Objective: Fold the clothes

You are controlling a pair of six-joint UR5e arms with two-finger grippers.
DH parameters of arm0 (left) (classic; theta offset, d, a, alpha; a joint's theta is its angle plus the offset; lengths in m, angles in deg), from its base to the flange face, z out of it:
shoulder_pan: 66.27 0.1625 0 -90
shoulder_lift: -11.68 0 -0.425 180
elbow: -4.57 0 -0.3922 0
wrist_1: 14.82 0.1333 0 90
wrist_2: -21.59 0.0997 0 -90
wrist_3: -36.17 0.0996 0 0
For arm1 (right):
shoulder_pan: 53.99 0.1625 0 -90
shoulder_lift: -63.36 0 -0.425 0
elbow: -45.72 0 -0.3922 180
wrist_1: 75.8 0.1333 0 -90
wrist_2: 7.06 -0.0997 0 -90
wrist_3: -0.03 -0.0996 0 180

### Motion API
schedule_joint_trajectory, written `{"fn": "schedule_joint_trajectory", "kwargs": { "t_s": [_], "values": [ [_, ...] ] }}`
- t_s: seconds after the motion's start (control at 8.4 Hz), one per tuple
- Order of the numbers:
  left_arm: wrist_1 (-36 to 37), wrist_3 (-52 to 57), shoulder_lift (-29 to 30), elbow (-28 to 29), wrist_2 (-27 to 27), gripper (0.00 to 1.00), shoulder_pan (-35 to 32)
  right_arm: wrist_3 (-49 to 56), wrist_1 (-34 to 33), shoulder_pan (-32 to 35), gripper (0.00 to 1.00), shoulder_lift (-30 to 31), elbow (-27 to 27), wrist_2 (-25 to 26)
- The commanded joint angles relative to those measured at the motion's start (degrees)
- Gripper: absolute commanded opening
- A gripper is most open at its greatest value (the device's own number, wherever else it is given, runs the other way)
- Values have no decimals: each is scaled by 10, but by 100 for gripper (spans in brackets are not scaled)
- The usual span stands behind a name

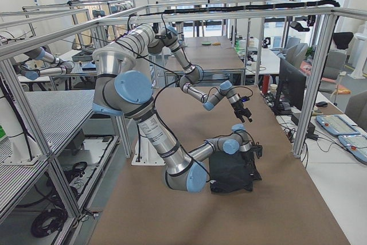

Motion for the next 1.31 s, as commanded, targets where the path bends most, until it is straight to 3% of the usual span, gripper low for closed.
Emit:
{"fn": "schedule_joint_trajectory", "kwargs": {
  "t_s": [0.0, 0.12, 0.36, 0.6, 0.95, 1.19],
  "values": [
    [13, 0, 0, -7, 1, 100, 0, -13, -110, -1, 95, -55, -44, -24],
    [14, 1, -3, -15, 1, 100, 0, -50, -167, -14, 95, -60, -93, -33],
    [15, 19, -16, -20, -4, 100, -6, -112, -189, -39, 95, -58, -136, -38],
    [16, 206, -73, -23, 0, 100, -37, -101, -185, -38, 95, -47, -142, -35],
    [16, 595, -199, -34, -11, 100, -169, 98, -153, 11, 95, -33, -141, -33],
    [15, 749, -252, -6, -10, 100, -258, 273, -101, 73, 95, 23, -127, -31]
  ]
}}
